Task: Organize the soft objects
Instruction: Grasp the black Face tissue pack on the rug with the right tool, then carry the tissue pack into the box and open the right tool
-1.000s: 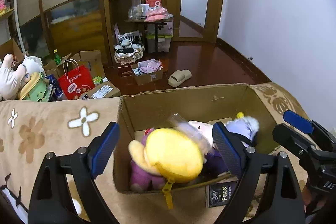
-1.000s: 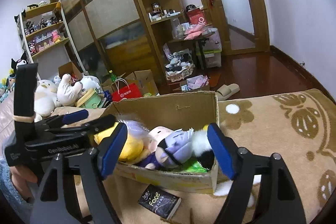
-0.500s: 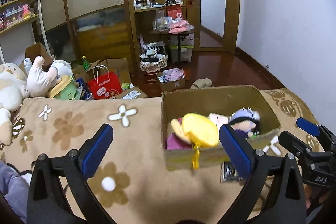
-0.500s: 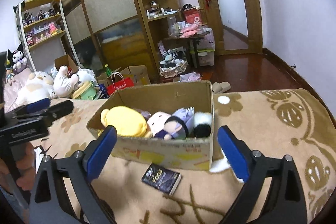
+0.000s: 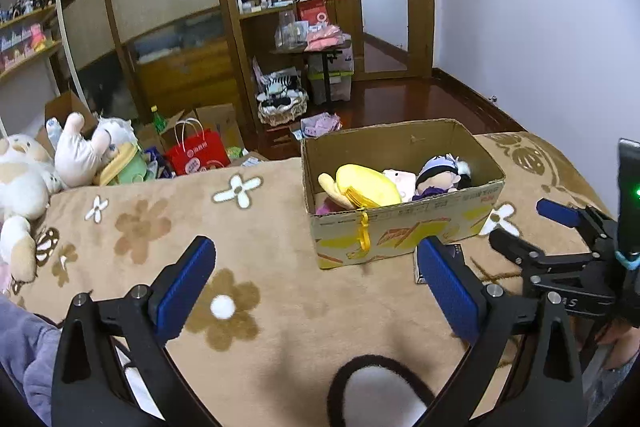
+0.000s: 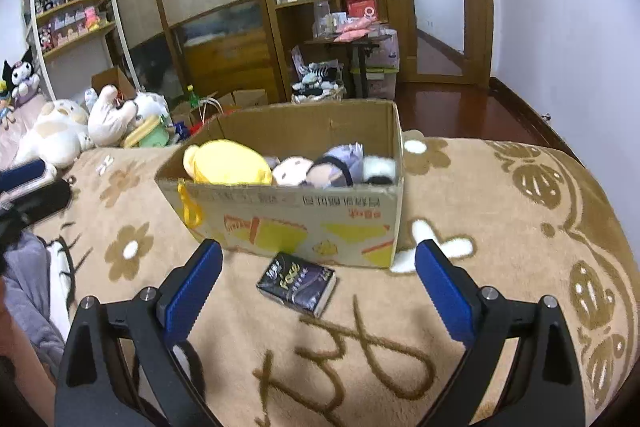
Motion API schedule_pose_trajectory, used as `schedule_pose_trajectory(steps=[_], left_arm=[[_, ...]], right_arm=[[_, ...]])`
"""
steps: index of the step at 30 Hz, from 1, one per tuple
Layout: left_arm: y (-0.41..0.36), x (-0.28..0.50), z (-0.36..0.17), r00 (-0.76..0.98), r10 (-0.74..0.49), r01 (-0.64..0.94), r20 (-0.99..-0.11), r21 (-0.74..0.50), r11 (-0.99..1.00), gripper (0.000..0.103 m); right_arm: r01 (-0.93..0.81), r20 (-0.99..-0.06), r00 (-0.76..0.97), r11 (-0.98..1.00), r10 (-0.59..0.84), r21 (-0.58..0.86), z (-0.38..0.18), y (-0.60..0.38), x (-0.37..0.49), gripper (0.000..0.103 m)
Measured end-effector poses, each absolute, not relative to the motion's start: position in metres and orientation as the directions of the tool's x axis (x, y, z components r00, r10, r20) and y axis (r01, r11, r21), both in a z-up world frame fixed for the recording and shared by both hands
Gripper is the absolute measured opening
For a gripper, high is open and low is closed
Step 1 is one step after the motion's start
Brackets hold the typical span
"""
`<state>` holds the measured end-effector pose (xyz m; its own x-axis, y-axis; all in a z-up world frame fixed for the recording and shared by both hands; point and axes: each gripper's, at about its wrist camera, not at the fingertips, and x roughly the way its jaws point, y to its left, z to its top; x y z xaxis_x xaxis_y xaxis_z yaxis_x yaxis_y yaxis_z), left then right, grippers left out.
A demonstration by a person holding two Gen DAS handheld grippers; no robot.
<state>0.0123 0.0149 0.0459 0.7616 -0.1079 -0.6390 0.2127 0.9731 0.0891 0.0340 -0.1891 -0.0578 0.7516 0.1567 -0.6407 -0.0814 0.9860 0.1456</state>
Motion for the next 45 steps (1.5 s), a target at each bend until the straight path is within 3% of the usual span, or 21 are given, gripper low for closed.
schedule_pose_trajectory(steps=[14,28,32,45], left_arm=[[0.023,0.021,0.043,0.744,-0.18,0.238,-0.644,0.003,0.971,0.1],[0.017,0.032,0.035,0.738,-0.169,0.244,-0.653,0.024,0.969,0.1],[0.016,0.034,0.032,0.731,-0.164,0.245,-0.662,0.03,0.969,0.1],[0.015,0.029,0.033,0.751,-0.14,0.231,-0.645,0.058,0.971,0.1]], right_arm=[[-0.063,-0.691,0.714,0.992,0.118,0.105,-0.092,-0.168,0.058,0.101],[-0.076,-0.77,0.623,0.99,0.138,0.116,-0.141,-0.146,0.091,0.1],[-0.094,-0.801,0.576,0.987,0.162,0.132,-0.154,-0.143,0.097,0.08],[-0.091,-0.74,0.649,0.984,0.175,0.153,-0.121,-0.152,0.073,0.079]])
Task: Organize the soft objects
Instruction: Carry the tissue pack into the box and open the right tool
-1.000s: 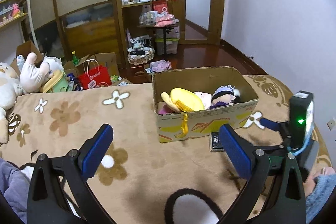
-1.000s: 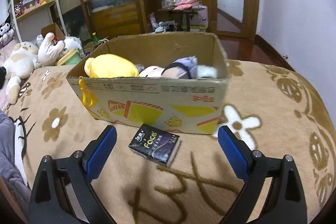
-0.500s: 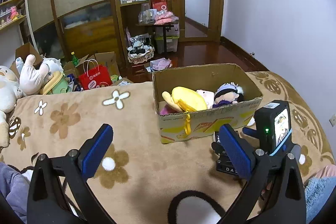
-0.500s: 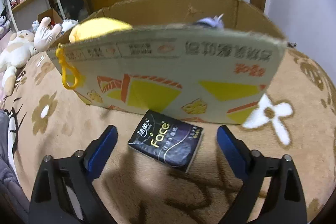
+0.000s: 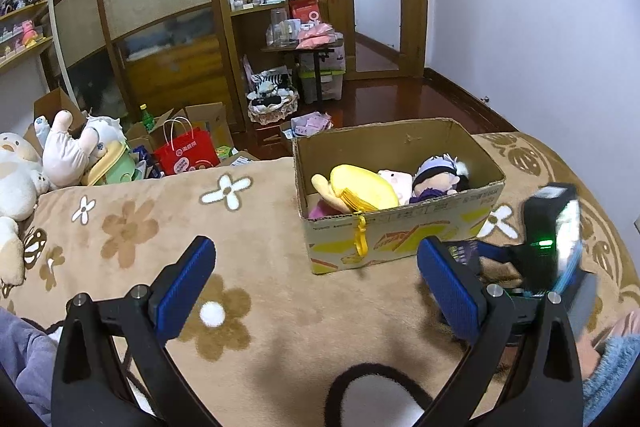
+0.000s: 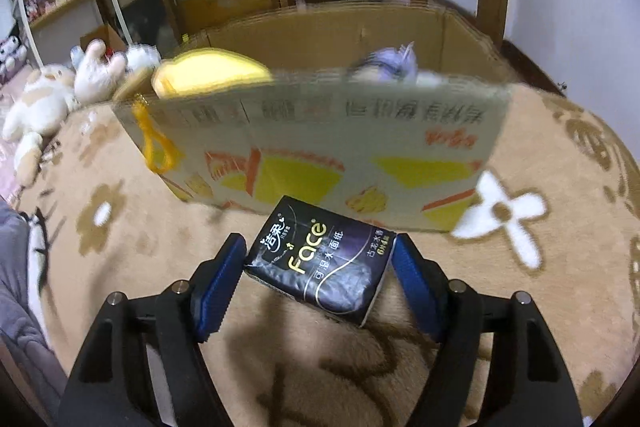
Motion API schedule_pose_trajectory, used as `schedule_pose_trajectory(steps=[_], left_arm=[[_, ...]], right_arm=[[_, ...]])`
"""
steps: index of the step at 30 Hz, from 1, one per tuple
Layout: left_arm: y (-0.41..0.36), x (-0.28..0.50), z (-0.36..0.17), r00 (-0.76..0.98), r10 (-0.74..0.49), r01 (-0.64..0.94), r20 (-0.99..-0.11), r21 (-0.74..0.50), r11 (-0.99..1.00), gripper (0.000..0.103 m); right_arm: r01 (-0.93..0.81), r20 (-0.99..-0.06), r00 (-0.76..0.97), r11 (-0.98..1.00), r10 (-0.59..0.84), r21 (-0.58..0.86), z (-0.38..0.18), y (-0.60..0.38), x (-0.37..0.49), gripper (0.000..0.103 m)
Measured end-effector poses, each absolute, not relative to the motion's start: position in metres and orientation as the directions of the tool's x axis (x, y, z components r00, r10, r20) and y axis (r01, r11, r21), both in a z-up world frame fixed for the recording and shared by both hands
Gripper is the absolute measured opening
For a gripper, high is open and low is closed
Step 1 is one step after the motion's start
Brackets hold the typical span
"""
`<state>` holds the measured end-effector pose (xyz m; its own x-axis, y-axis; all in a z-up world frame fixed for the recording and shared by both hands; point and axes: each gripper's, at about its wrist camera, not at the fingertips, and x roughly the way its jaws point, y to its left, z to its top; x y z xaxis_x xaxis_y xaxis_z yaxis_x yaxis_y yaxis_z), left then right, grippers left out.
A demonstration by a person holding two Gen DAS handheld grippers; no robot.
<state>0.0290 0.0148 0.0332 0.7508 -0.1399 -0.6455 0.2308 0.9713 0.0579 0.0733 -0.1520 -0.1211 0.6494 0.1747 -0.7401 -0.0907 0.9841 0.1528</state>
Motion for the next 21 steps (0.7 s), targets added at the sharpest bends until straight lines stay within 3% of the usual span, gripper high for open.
schedule_pose_trajectory(steps=[13,21], left_arm=[[0.019,0.025,0.042,0.769,-0.159,0.218,-0.619,0.022,0.976,0.1],[0.02,0.017,0.051,0.794,-0.176,0.218,-0.583,0.003,0.976,0.1]], right_arm=[[-0.141,-0.549,0.81,0.977,0.207,0.161,-0.033,-0.17,0.045,0.079],[-0.106,-0.551,0.822,0.989,0.143,0.099,-0.019,-0.17,0.072,0.079]])
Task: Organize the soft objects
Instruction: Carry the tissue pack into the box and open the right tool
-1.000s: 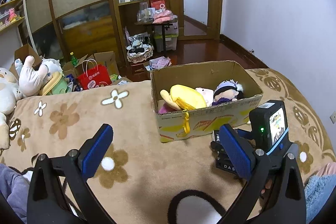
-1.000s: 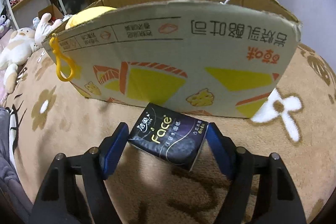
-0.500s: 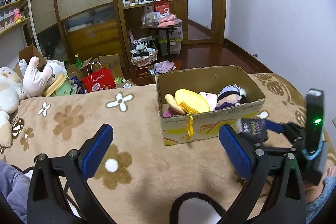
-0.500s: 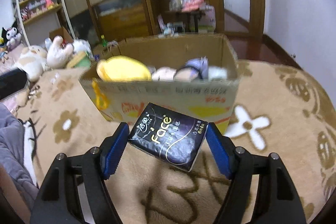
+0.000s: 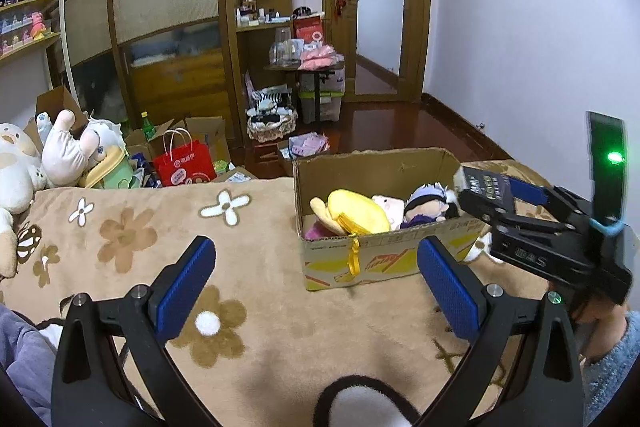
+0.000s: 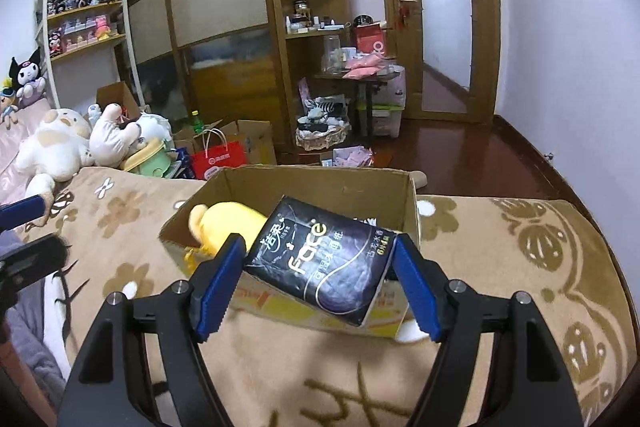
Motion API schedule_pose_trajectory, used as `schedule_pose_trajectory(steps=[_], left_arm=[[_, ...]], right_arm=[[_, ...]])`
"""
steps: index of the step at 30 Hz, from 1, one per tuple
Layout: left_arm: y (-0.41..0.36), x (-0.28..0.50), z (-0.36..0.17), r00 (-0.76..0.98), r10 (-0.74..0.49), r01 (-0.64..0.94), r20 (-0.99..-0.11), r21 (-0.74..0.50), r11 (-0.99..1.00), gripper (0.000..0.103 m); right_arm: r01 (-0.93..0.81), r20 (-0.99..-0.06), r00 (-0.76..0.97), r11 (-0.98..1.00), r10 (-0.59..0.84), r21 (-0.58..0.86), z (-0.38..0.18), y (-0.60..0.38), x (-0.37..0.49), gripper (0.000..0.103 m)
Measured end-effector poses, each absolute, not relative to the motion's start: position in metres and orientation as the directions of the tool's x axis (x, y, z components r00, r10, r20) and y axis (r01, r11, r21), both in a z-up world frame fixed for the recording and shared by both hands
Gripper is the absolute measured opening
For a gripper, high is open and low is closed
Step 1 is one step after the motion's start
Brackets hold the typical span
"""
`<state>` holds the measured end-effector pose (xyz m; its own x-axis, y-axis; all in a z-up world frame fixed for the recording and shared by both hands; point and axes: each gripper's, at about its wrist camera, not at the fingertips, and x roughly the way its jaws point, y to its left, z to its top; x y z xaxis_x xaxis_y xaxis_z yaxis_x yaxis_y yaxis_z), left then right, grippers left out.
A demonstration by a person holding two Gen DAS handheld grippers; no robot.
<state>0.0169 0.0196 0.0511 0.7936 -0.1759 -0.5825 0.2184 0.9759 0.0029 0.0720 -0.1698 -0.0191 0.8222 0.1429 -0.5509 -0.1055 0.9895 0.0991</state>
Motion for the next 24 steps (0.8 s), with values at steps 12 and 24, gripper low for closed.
schedule_pose_trajectory(steps=[12,24], left_arm=[[0.03,0.012,0.057,0.811,-0.182,0.196,-0.556,-0.036,0.98,0.1],[0.028,0.004,0.059,0.831,-0.172,0.187,-0.528,-0.026,0.982,0.1]], right_arm=[[-0.03,-0.642,0.743,0.968,0.187,0.249,-0.045,-0.175,0.127,0.08],[0.001,-0.6,0.781,0.96,0.174,0.279,-0.027,-0.195,0.104,0.102]])
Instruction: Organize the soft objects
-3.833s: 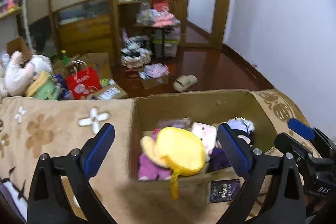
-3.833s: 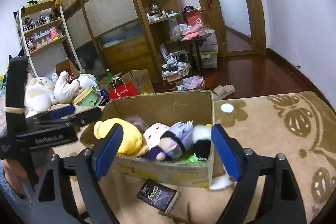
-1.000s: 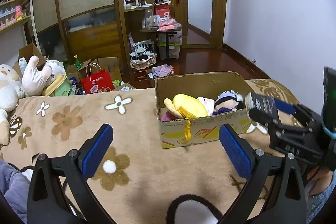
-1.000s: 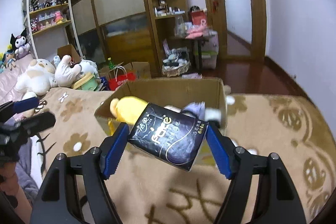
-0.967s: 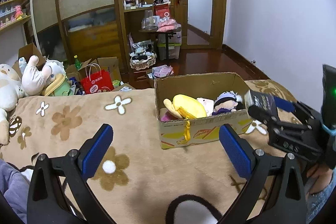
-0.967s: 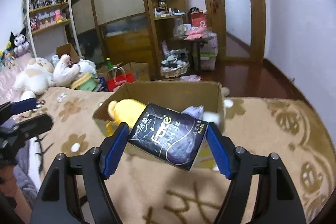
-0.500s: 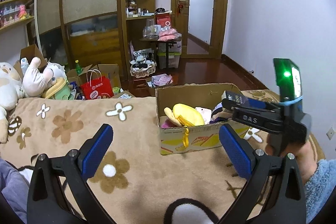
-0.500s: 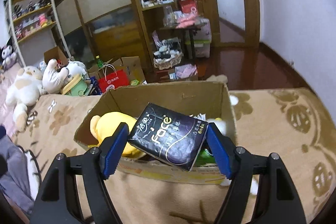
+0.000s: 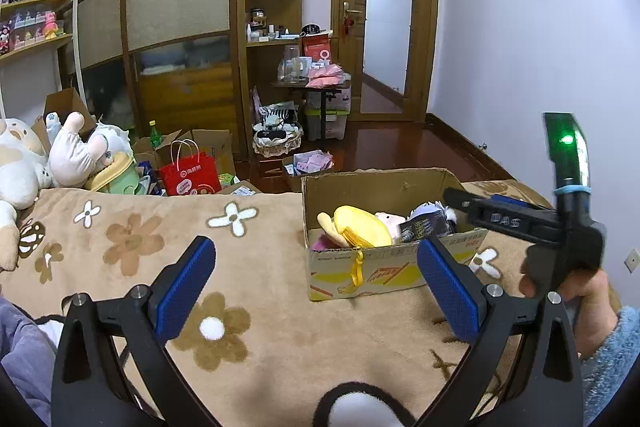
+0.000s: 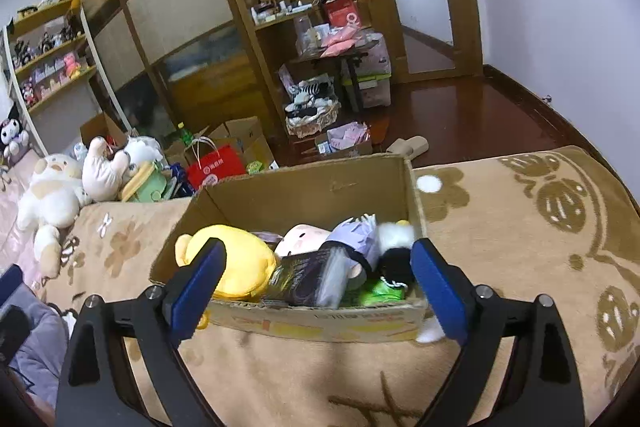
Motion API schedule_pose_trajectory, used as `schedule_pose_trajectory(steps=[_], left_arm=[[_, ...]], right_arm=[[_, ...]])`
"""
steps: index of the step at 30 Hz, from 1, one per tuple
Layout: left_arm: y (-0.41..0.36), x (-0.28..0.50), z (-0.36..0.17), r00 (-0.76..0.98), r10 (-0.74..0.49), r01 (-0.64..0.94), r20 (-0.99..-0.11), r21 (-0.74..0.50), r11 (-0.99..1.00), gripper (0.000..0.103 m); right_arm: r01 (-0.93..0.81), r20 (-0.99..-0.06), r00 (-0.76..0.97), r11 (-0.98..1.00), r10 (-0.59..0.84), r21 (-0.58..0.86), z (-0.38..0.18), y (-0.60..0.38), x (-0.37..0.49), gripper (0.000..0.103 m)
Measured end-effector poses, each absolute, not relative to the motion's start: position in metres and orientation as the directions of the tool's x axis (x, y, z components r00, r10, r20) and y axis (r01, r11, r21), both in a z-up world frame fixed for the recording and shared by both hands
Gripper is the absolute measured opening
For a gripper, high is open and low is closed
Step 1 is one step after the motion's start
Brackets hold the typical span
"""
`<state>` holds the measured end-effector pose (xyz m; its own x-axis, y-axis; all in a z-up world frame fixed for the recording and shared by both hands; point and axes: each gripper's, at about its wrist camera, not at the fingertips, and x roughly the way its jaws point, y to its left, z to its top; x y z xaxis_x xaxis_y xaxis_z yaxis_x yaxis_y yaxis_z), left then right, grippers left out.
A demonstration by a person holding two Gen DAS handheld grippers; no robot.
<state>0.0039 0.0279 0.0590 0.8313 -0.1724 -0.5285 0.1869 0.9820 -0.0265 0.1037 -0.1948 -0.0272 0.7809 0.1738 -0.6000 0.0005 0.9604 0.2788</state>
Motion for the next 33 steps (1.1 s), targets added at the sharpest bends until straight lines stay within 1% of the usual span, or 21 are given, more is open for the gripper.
schedule_pose_trajectory(steps=[8,12,18,23,28,33], left_arm=[[0.033,-0.002,0.06,0.84,-0.172,0.167,-0.514,-0.055,0.984,0.1],[0.031,-0.005,0.06,0.845,-0.163,0.161,-0.51,-0.048,0.986,0.1],[0.024,-0.013,0.062,0.849,-0.164,0.169,-0.502,-0.035,0.985,0.1],[0.02,-0.021,0.064,0.85,-0.173,0.18,-0.498,-0.035,0.983,0.1],[0.016,-0.029,0.066,0.853,-0.166,0.188,-0.495,-0.006,0.982,0.1],[0.011,-0.032,0.064,0.85,-0.159,0.19,-0.502,0.011,0.982,0.1]], right_arm=[[0.012,-0.555,0.818,0.96,0.152,0.281,0.0,-0.214,0.064,0.103],[0.007,-0.52,0.843,0.962,0.141,0.272,0.015,-0.219,0.046,0.103],[-0.007,-0.483,0.868,0.977,0.111,0.212,0.034,-0.22,0.018,0.103],[-0.016,-0.458,0.882,0.978,0.111,0.206,0.039,-0.222,-0.003,0.103],[-0.023,-0.435,0.894,0.979,0.112,0.205,0.039,-0.226,-0.021,0.103],[-0.006,-0.407,0.909,0.982,0.084,0.191,0.034,-0.231,-0.036,0.103]])
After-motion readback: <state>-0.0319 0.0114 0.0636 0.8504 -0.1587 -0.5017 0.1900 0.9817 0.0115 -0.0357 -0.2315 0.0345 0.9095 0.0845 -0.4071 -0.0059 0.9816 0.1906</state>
